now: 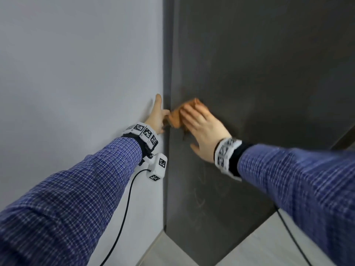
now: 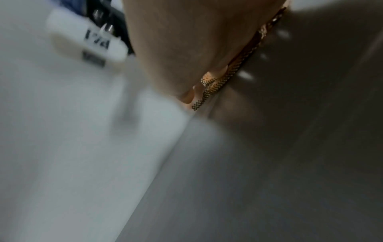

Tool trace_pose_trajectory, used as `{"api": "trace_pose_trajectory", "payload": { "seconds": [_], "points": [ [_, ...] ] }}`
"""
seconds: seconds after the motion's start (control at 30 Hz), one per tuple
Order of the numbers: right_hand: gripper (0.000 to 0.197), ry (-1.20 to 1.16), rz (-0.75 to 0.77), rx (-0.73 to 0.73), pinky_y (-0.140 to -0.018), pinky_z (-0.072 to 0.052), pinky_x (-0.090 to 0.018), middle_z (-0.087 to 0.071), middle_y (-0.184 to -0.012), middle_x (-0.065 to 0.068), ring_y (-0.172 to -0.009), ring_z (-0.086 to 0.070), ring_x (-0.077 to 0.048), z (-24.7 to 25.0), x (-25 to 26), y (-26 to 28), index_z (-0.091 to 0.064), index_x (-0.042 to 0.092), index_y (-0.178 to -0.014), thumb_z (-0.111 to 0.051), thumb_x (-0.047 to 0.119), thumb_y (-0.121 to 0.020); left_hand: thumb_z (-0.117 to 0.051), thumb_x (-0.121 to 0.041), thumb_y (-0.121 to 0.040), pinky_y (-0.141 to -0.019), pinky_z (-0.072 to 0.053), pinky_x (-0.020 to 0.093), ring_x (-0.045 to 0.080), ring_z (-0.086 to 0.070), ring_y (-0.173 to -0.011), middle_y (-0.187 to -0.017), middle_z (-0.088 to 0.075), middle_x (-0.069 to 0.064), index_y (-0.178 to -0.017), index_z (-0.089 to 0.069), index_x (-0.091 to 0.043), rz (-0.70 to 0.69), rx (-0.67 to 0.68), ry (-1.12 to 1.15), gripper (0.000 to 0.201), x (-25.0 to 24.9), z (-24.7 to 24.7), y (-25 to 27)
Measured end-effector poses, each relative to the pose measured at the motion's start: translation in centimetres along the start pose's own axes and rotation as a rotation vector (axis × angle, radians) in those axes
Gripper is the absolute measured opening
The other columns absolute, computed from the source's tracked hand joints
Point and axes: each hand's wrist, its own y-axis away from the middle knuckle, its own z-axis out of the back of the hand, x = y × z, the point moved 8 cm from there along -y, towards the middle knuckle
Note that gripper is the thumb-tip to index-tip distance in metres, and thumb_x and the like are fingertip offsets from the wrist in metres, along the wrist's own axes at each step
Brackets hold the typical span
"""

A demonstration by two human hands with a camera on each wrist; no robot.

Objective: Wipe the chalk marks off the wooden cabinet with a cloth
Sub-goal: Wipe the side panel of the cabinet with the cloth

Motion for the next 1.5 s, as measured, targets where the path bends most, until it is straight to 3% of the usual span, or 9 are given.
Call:
{"api": "trace_pose_trajectory", "payload": {
  "seconds": [0.07, 0.2, 0.37, 0.5, 0.73, 0.87, 1.07, 1.27, 1.5],
  "points": [
    [0.093, -0.019, 0.042, 0.155, -0.115, 0.020, -0.053, -0.009, -0.163, -0.013, -0.150, 0.003, -0.032, -4.9, 4.5, 3.6, -0.012, 0.003, -0.154, -0.041, 0.060, -0.086, -0.005, -0.082, -0.091, -0.121, -0.026, 0.048, 0.027, -0.045, -0.140, -0.147, -0.054, 0.009, -0.145, -0.051, -0.009, 0.013, -0.007, 0.028, 0.102, 1.2, 0.1, -0.1],
    [0.091, 0.007, 0.113, 0.399, -0.102, 0.039, -0.048, 0.003, -0.164, -0.011, -0.150, 0.011, -0.028, -10.3, 8.5, 10.7, -0.001, 0.003, -0.155, -0.038, 0.056, -0.091, -0.006, -0.079, -0.094, -0.124, -0.016, 0.051, 0.022, -0.039, -0.145, -0.157, -0.043, 0.004, -0.154, -0.039, -0.012, 0.029, -0.011, 0.019, 0.096, 1.8, 0.1, 0.8],
    [0.087, -0.086, 0.025, 0.168, -0.120, 0.008, -0.049, -0.028, -0.158, -0.013, -0.149, -0.016, -0.029, -3.5, 1.0, 9.3, -0.036, 0.003, -0.148, -0.058, 0.050, -0.078, -0.008, -0.080, -0.093, -0.124, -0.015, 0.050, 0.025, -0.038, -0.146, -0.158, -0.041, 0.006, -0.155, -0.035, -0.009, 0.025, -0.003, -0.019, 0.098, -0.9, -0.6, 3.1],
    [0.081, -0.040, -0.072, -0.080, -0.122, -0.006, -0.049, -0.021, -0.160, -0.017, -0.150, -0.010, -0.030, 5.4, -9.6, 8.1, -0.037, 0.004, -0.148, -0.049, 0.048, -0.081, -0.024, -0.098, -0.059, -0.123, -0.019, 0.054, 0.027, -0.048, -0.139, -0.149, -0.053, 0.007, -0.150, -0.047, -0.013, -0.037, 0.014, 0.040, 0.126, -3.3, -0.7, 3.5],
    [0.085, -0.069, -0.143, -0.053, -0.120, -0.006, -0.051, -0.019, -0.161, -0.015, -0.150, -0.005, -0.033, 5.0, -9.1, 9.9, -0.035, 0.005, -0.150, -0.042, 0.058, -0.083, -0.014, -0.072, -0.099, -0.125, -0.017, 0.049, 0.026, -0.044, -0.141, -0.152, -0.049, 0.009, -0.151, -0.043, -0.010, -0.130, -0.027, 0.011, 0.086, -4.5, -0.6, 4.5],
    [0.090, -0.194, -0.019, 0.190, -0.121, -0.003, -0.052, -0.023, -0.160, -0.014, -0.150, -0.008, -0.031, -3.6, -0.9, 15.4, -0.038, 0.004, -0.148, -0.050, 0.056, -0.076, -0.016, -0.069, -0.101, -0.125, -0.015, 0.049, 0.025, -0.035, -0.147, -0.160, -0.037, 0.010, -0.156, -0.034, -0.009, -0.096, -0.029, 0.019, 0.084, -2.0, -0.9, 3.5],
    [0.082, -0.088, 0.079, 0.583, -0.114, 0.024, -0.050, 0.002, -0.164, -0.011, -0.150, 0.012, -0.030, -10.6, 4.6, 23.7, -0.003, 0.009, -0.155, -0.037, 0.047, -0.091, -0.017, -0.068, -0.101, -0.125, -0.015, 0.047, 0.025, -0.030, -0.150, -0.164, -0.030, 0.010, -0.159, -0.027, -0.009, -0.058, -0.006, -0.013, 0.083, 0.1, -1.3, 2.9],
    [0.083, -0.115, -0.019, 0.237, -0.121, 0.001, -0.050, -0.027, -0.158, -0.014, -0.150, -0.013, -0.029, -3.1, -1.5, 15.0, -0.037, 0.004, -0.148, -0.052, 0.046, -0.079, -0.019, -0.065, -0.103, -0.127, -0.012, 0.042, 0.021, -0.019, -0.155, -0.168, -0.018, 0.006, -0.162, -0.014, -0.014, -0.081, -0.011, 0.010, 0.079, -0.3, -2.3, 2.7],
    [0.086, -0.105, -0.081, 0.124, -0.120, 0.007, -0.050, -0.009, -0.163, -0.013, -0.150, 0.001, -0.031, -2.5, -0.5, 11.2, -0.021, 0.005, -0.153, -0.044, 0.053, -0.085, -0.019, -0.060, -0.105, -0.126, -0.015, 0.040, 0.021, -0.022, -0.154, -0.167, -0.023, 0.006, -0.161, -0.019, -0.013, -0.087, -0.091, 0.068, 0.074, 2.9, -2.1, 1.4]
  ]
}}
